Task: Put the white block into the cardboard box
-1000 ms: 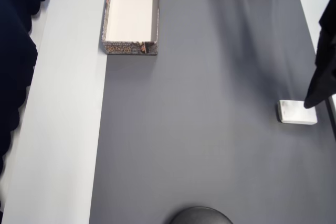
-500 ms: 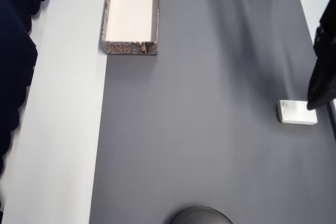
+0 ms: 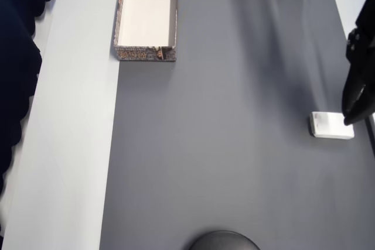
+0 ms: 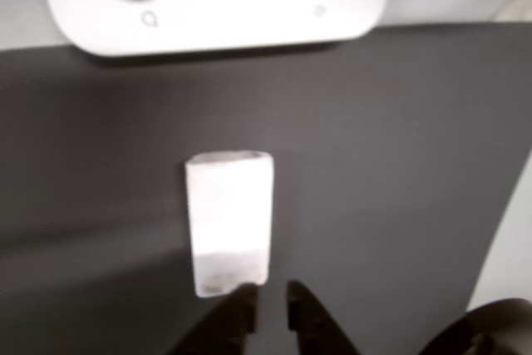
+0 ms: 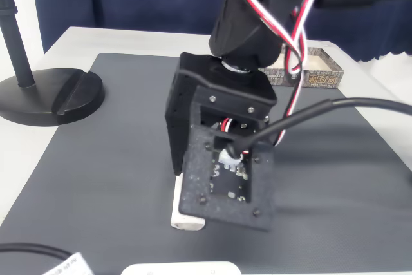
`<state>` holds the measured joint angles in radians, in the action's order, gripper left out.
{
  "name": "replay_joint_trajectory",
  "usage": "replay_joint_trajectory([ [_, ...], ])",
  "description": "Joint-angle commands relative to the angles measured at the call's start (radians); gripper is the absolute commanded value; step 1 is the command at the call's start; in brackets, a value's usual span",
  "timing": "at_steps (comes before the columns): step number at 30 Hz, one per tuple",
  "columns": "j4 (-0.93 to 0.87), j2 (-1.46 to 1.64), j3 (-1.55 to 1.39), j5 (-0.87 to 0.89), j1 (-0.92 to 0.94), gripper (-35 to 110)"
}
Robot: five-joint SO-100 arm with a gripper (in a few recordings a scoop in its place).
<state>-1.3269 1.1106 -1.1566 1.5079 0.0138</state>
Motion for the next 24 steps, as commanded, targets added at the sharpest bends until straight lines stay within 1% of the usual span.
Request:
replay_joint_trajectory([
  [1,-0.034,0.006,0.087,0.008,0.008,7],
  [6,-0.060,-0.006,0.095,-0.011,0.008,8],
  [12,-0.158,-0.035,0.123,-0.051,0.002,7],
  [24,-0.202,-0.074,0.187,-0.063,-0.005,8],
])
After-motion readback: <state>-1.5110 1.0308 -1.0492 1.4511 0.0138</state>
